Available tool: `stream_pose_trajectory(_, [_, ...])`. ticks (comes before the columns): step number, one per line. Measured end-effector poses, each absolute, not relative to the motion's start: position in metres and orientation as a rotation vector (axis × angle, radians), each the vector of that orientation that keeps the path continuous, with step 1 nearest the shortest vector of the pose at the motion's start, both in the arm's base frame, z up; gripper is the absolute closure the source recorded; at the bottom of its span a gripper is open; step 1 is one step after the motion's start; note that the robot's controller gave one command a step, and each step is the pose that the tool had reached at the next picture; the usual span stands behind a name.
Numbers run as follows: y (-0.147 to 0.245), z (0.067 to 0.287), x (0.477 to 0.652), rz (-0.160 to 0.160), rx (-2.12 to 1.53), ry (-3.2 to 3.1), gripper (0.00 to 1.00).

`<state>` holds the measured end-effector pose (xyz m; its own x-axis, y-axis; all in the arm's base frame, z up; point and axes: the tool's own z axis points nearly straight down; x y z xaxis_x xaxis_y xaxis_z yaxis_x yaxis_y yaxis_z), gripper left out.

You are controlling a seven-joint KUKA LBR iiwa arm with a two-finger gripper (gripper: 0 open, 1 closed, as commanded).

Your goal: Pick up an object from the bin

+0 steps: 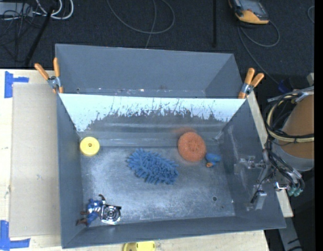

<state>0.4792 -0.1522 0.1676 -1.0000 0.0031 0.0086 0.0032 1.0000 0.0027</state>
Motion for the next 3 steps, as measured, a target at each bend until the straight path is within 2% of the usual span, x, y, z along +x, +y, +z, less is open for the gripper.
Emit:
stream_pose_trajectory(1, [-0.152, 0.172, 0.481, -0.001, 0.002, -3.14, 0.0])
stream_pose_trajectory(2, [-0.147, 0.143, 0.504, 0.001, 0.102, -3.142, 0.0])
stream_pose_trajectory(3, [-0.146, 0.123, 0.531, -0.001, 0.183, -3.137, 0.0])
